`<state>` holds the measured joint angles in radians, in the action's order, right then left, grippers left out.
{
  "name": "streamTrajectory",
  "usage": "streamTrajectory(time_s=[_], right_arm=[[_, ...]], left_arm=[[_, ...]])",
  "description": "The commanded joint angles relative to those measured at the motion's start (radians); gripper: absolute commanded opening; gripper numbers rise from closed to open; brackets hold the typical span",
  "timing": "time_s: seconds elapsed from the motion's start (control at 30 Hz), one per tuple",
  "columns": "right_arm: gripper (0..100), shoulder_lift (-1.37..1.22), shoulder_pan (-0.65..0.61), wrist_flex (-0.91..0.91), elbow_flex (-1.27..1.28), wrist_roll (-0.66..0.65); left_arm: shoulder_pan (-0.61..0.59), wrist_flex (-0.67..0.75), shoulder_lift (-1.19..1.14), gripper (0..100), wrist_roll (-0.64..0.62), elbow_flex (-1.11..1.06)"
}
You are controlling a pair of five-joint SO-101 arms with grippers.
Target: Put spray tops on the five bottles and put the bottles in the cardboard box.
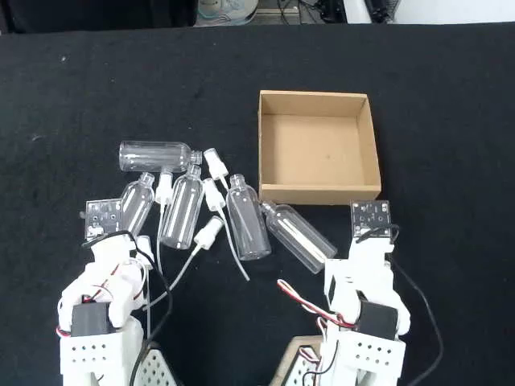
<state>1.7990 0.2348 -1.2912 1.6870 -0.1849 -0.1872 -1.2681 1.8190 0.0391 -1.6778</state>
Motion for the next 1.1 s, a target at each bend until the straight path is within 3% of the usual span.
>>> streamTrajectory(time_s=[0.0, 0.43, 0.7, 1.07], right_arm=[[2.1, 0.094, 0.012, -0.003, -0.002, -0.009], [2.2, 0.093, 0.02, 0.018, -0.03, -0.014], [2.2, 0.093, 0.02, 0.126, -0.084, -0.227], [2.2, 0.091, 0.021, 0.118, -0.116, -0.242]], left_arm=[[-0.008, -0.008, 0.008, 3, -0.006, -0.021], [-0.008, -0.008, 0.008, 3, -0.006, -0.021], [-0.008, -0.008, 0.008, 3, -0.006, -0.021], [-0.008, -0.008, 0.008, 3, -0.006, -0.021]])
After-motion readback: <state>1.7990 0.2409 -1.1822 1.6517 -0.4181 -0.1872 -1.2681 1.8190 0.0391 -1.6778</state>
